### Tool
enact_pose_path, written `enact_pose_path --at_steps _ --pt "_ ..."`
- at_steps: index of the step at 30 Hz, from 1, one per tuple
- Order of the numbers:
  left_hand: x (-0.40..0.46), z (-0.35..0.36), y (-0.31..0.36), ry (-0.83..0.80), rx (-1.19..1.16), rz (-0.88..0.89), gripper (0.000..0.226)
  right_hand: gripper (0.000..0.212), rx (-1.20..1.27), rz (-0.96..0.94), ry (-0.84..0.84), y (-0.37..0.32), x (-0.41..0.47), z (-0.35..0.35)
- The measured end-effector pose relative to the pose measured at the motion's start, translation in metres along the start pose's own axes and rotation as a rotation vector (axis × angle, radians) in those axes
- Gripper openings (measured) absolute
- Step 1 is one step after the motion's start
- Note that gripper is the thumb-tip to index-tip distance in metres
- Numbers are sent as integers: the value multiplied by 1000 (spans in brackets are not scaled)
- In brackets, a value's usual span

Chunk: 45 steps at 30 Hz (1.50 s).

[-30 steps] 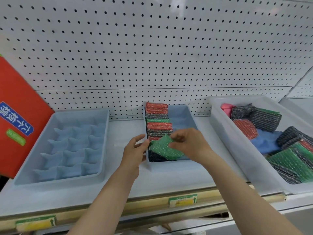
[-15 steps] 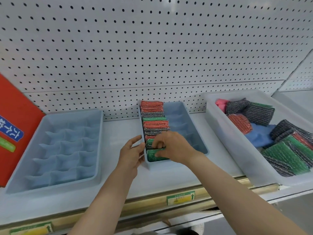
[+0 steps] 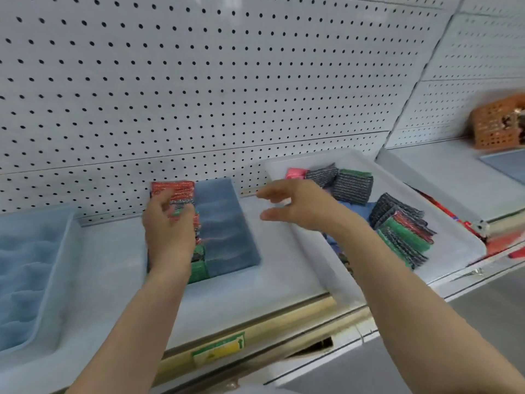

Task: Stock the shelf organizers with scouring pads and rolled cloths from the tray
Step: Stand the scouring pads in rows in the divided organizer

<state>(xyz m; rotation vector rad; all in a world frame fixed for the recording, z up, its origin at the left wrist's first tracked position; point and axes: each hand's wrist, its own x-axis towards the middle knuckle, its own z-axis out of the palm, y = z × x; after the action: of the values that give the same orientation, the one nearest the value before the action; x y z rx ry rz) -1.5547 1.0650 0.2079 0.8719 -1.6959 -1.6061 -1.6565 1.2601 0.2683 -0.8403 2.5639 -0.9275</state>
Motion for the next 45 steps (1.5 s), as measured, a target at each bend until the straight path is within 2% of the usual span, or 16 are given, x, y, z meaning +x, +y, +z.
enact_pose_path --at_steps 3,8,10,12,14,18,22,24,26,29,31,33,35,39,42,45 --pt "-35 64 16 -220 -107 -21 33 65 -272 211 -92 53 -31 -55" --pt "-86 155 14 -456 -184 -113 19 75 -361 355 -377 107 -81 -71" --pt "-99 179 12 -491 -173 -151 15 70 -513 274 -291 126 -87 -57" --pt "-109 197 11 -510 -164 -182 12 70 -650 211 -62 146 -89 -44" --pt "-115 209 10 -512 -132 -198 11 82 -601 251 86 161 -88 -42" --pt "-121 221 9 -488 -161 -213 11 106 -360 352 -18 176 -87 -55" --pt "-122 226 7 -425 -196 -229 11 104 -389 364 -145 176 -80 -58" --pt "-120 224 5 -408 -212 -248 6 94 -414 340 -127 176 -79 -66" --pt "-118 220 4 -378 -262 -268 8 73 -280 335 -1 178 -78 -81" --pt "-124 214 8 -344 -356 -263 28 53 233 318 281 179 -77 -104" --pt "-131 210 12 -419 -374 -255 49 48 597 284 321 172 -73 -107" --pt "-134 206 19 -555 -407 -315 64 42 824 233 258 160 -68 -98" --pt "-134 199 27 -636 -472 -398 56 37 916 196 203 147 -62 -86" --pt "-119 174 30 -593 -472 -372 61 25 1066 166 140 118 -44 -63" --pt "-104 147 30 -493 -406 -328 82 15 1161 146 221 97 -27 -51" --pt "-91 119 26 -414 -300 -394 105 18 1275 137 252 71 -11 -38"
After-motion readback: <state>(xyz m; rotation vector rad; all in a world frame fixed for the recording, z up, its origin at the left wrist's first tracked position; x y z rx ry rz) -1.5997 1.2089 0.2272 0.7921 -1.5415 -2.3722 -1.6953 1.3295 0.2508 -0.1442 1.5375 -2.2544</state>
